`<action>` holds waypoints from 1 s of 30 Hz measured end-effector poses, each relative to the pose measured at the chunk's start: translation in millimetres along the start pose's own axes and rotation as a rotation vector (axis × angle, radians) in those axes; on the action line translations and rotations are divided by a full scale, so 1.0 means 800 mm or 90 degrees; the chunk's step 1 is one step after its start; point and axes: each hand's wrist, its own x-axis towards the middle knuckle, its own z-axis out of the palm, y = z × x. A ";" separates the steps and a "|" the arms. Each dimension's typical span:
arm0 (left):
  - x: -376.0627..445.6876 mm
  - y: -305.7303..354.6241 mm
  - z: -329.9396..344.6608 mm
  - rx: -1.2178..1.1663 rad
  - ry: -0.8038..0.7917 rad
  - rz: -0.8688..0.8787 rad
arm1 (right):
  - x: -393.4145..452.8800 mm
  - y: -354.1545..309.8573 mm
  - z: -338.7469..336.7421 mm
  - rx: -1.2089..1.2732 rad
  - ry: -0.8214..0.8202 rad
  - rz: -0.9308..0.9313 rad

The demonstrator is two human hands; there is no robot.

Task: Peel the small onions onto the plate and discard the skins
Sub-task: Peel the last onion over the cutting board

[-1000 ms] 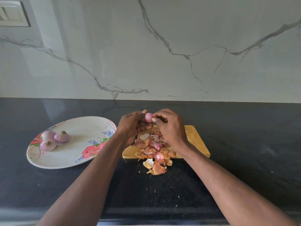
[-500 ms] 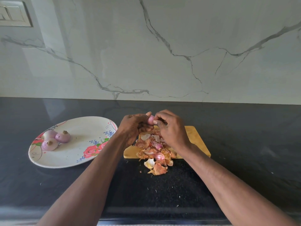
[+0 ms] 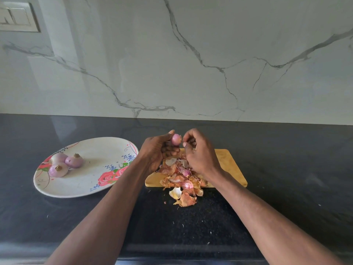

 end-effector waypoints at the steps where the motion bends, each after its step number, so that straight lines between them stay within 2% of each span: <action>1: 0.000 0.000 0.000 0.000 0.001 -0.002 | 0.001 0.000 0.000 0.020 0.013 0.005; 10: -0.002 0.000 -0.001 0.046 -0.010 0.009 | 0.006 0.000 0.000 0.064 0.052 0.089; 16: -0.003 0.002 0.000 0.061 -0.014 0.019 | 0.008 0.001 -0.002 0.214 0.023 0.200; 19: -0.003 0.003 -0.001 0.073 -0.008 0.024 | 0.007 0.001 -0.004 0.221 0.010 0.211; 21: -0.003 0.002 -0.002 0.089 -0.004 0.035 | 0.007 0.001 -0.004 0.171 0.007 0.187; 25: 0.001 -0.005 0.000 0.121 -0.004 0.058 | 0.005 0.001 0.000 -0.029 0.002 0.074; 30: 0.003 -0.009 0.002 0.153 -0.008 0.067 | 0.001 0.000 0.006 -0.166 -0.009 -0.016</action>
